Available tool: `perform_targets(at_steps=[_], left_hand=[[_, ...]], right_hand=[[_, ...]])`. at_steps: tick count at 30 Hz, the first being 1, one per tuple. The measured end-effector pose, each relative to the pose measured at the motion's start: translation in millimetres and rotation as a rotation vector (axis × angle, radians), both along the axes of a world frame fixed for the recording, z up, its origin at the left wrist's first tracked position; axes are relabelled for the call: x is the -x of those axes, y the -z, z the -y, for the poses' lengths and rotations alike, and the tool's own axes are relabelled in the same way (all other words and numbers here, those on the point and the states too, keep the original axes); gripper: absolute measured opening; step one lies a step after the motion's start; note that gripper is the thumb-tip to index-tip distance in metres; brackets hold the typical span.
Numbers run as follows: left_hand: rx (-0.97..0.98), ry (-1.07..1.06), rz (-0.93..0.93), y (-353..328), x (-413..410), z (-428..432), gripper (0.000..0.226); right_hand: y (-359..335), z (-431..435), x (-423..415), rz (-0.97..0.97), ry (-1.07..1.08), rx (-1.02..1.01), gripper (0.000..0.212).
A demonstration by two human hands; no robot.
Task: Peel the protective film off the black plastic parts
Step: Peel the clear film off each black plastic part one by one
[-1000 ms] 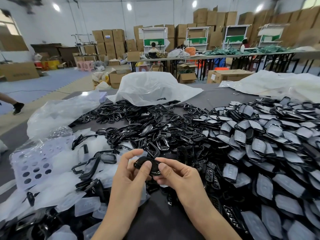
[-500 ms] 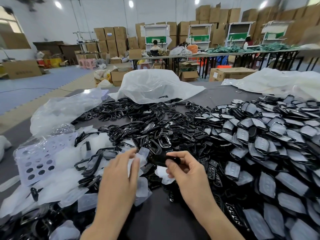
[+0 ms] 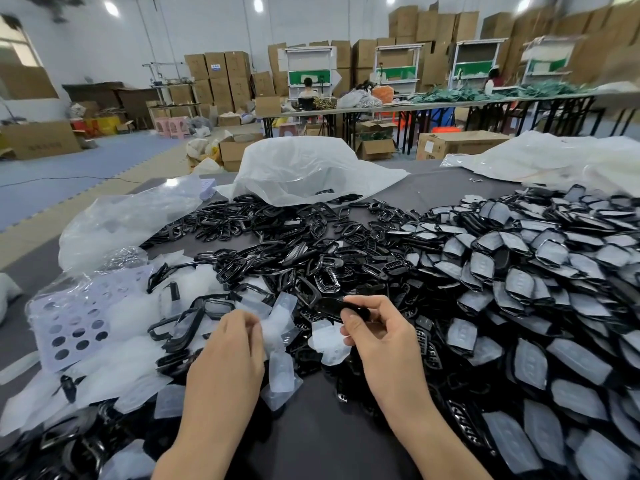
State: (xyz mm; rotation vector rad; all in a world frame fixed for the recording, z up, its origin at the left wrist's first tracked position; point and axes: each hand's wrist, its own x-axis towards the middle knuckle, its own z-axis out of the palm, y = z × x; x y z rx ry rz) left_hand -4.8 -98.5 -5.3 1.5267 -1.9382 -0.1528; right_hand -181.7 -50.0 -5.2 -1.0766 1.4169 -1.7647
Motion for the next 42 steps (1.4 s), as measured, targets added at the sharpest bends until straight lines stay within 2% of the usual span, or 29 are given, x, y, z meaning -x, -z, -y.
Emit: perform_targets(at_steps=[4,6,9,14,17,19,21,26,29,33,38,40,42], left_hand=[[-0.004,0.079,-0.368,-4.1,5.6,-1.4,0.016],[-0.011,0.114,-0.481,-8.6,9.6,-5.4,0.016],[-0.123,0.226,-0.611,-8.7,18.1,-11.2,0.013],[-0.131,0.37,-0.539,-5.6,23.8,-16.0,0.012],[-0.139,0.435,-0.486,-4.8,22.1,-14.3,0.026],[-0.127,0.426,-0.434,-1.7,22.6,-13.0,0.033],[-0.071,0.353,-0.447,-0.1,22.3,-12.2,0.026],[-0.054,0.223,-0.586,-6.5,14.4,-5.4,0.02],[-0.077,0.253,-0.622,-12.6,14.2,-7.3,0.015],[-0.169,0.292,-0.82,-16.6,13.7,-9.9,0.014],[-0.388,0.368,-1.121,-17.2,21.3,-10.3,0.013],[-0.427,0.383,-1.153,-15.4,24.6,-12.1,0.013],[-0.447,0.41,-1.131,-13.6,26.8,-14.3,0.013]], right_hand=[[-6.2,-2.2,-0.5,0.097,-0.074,0.007,0.024],[-9.4,-3.4,-2.1,0.174,-0.185,0.002,0.022],[-9.8,-5.5,-8.7,0.216,-0.355,-0.011,0.016],[-7.3,-4.5,-10.4,0.188,-0.333,-0.014,0.014],[-6.6,-1.4,-5.6,0.239,-0.269,-0.011,0.015],[-6.1,-0.5,-4.9,0.237,-0.242,-0.02,0.015],[-6.3,0.0,-4.4,0.255,-0.225,-0.019,0.016],[-9.7,0.8,1.1,0.427,-0.216,0.019,0.022],[-12.1,-1.7,2.6,0.39,-0.236,0.016,0.025],[-15.0,-3.5,5.4,0.323,-0.171,0.051,0.031],[-14.0,-0.6,2.8,0.415,-0.12,0.058,0.014],[-13.6,-0.3,0.4,0.484,-0.139,0.043,0.019],[-15.1,-0.9,-1.8,0.583,-0.199,0.04,0.013]])
